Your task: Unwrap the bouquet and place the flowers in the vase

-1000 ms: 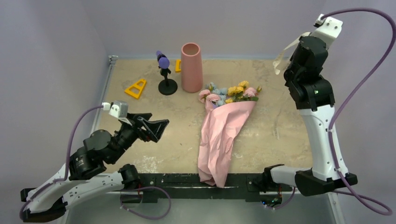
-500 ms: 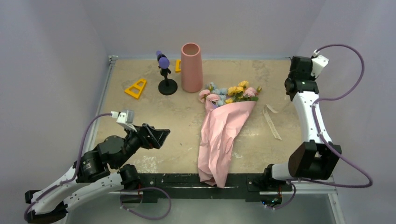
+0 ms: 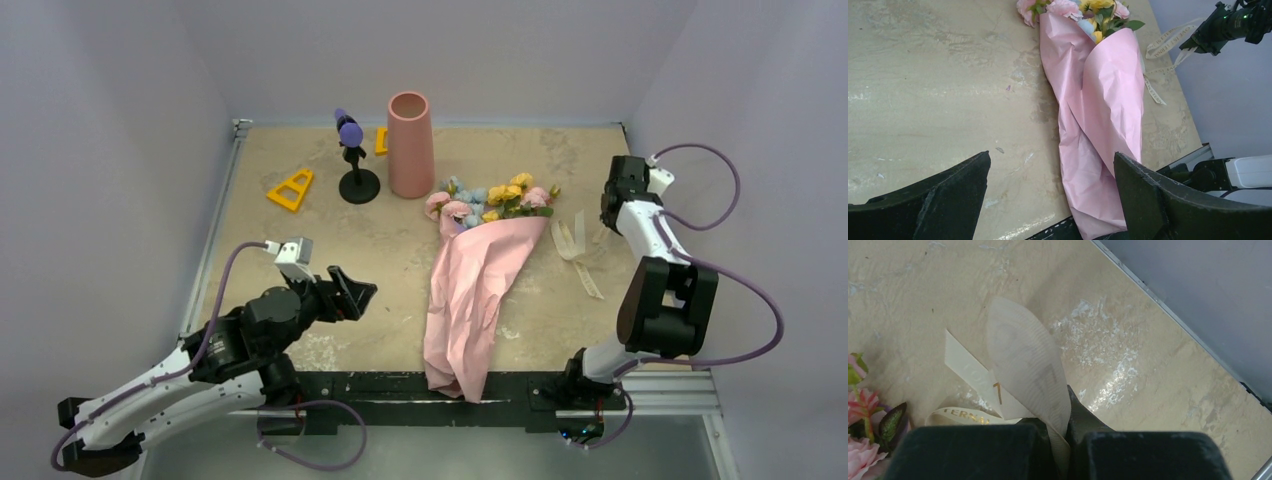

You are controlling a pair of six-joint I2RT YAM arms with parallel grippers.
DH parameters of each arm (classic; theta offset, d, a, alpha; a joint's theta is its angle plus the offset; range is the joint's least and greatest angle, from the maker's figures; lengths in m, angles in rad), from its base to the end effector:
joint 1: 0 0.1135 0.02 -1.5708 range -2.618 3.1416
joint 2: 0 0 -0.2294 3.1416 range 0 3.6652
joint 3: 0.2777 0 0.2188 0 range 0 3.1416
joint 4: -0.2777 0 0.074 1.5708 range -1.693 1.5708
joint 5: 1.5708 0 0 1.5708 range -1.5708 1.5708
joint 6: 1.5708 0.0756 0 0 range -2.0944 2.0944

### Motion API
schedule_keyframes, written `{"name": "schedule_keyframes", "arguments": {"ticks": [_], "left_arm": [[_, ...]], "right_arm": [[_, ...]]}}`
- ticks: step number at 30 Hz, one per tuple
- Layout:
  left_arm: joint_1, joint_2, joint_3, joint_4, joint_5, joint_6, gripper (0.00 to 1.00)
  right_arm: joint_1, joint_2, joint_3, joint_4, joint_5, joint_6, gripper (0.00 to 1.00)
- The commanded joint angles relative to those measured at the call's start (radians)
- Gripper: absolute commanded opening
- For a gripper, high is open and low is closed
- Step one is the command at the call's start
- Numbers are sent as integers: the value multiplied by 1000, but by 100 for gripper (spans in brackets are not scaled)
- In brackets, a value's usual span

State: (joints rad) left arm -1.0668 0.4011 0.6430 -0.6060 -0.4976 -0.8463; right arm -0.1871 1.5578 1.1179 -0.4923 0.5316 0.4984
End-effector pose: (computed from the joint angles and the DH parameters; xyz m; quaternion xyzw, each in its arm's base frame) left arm 0.0944 -0.0964 0.2617 -0.0511 0.8086 -0.3325 0.4827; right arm 0.3033 -0.0964 0.1958 0.3856 0.8351 -0.1994 0.3379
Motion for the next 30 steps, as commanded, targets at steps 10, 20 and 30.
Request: {"name": "schedule_keyframes", "arguments": {"ticks": [10,20,30], "left_arm": [[2,23,-33,67,35,-36,96],[1,39,-19,49,60,-57,97],[2,96,-25,72,128,-116,100]], "right_arm": [[-63,-85,-81,98,-78,-9,63],[-64,-214,-61,54,-81,-4,78],[142,-569,-62,55,-131,22,77]]}}
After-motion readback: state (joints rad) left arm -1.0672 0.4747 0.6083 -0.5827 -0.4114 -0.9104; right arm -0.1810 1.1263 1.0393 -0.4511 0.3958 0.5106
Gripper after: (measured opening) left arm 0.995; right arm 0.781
